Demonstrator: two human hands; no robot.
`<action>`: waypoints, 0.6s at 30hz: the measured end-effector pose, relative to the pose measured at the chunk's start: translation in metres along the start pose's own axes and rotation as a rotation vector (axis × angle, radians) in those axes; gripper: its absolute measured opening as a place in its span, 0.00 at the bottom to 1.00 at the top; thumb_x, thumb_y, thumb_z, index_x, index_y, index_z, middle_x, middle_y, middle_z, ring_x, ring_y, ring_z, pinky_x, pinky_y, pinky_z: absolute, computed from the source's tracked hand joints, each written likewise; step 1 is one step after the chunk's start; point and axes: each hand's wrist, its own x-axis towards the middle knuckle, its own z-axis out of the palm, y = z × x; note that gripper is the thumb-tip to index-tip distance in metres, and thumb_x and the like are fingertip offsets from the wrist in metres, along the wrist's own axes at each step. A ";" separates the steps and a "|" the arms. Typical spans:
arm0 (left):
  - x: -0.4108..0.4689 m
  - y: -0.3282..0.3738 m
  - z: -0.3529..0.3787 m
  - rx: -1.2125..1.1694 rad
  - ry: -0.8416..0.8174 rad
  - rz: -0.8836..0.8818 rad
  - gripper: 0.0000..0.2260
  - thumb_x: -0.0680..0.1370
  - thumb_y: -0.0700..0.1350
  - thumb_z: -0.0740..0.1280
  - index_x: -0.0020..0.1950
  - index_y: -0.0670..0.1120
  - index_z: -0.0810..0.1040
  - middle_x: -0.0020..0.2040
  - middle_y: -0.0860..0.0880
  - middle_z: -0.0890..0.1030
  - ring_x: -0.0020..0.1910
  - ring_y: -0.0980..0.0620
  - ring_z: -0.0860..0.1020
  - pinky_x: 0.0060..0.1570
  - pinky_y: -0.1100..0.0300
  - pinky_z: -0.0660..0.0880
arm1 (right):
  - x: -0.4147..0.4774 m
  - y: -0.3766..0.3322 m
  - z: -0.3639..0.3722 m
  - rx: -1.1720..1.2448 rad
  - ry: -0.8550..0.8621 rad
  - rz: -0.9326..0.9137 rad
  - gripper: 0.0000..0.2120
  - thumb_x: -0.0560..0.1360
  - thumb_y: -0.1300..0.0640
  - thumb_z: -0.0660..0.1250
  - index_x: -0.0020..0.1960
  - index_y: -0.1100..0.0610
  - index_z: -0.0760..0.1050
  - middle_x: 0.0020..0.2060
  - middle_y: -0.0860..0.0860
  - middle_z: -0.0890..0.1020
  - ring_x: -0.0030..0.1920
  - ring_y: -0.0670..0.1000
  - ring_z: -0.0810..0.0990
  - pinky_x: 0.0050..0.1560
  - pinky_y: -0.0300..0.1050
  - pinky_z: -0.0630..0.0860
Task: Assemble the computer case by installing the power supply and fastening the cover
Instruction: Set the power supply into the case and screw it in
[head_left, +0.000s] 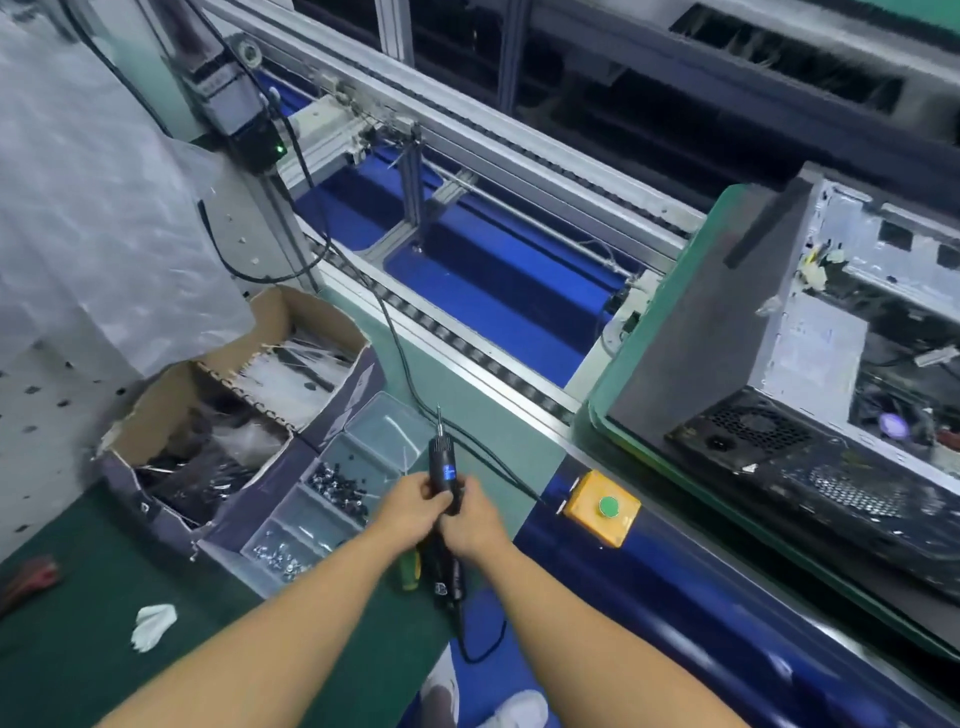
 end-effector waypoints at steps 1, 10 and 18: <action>0.003 0.001 0.000 0.052 0.008 -0.008 0.08 0.79 0.41 0.68 0.57 0.45 0.81 0.48 0.47 0.84 0.47 0.48 0.81 0.44 0.61 0.74 | 0.003 -0.001 0.002 -0.031 0.013 0.005 0.20 0.80 0.58 0.64 0.72 0.55 0.69 0.64 0.58 0.80 0.64 0.60 0.78 0.56 0.45 0.71; 0.011 0.018 0.001 0.462 0.110 -0.106 0.10 0.78 0.47 0.70 0.53 0.42 0.82 0.49 0.42 0.82 0.47 0.42 0.82 0.42 0.54 0.76 | 0.005 -0.015 -0.005 -0.249 -0.020 0.023 0.16 0.81 0.57 0.63 0.67 0.62 0.72 0.64 0.63 0.75 0.65 0.63 0.74 0.66 0.52 0.72; -0.004 0.077 -0.009 0.322 0.240 0.131 0.07 0.79 0.51 0.62 0.47 0.51 0.78 0.44 0.51 0.81 0.42 0.49 0.77 0.39 0.56 0.72 | -0.035 -0.061 -0.086 -0.294 0.027 -0.110 0.12 0.80 0.57 0.62 0.60 0.55 0.79 0.56 0.58 0.84 0.57 0.61 0.81 0.49 0.47 0.75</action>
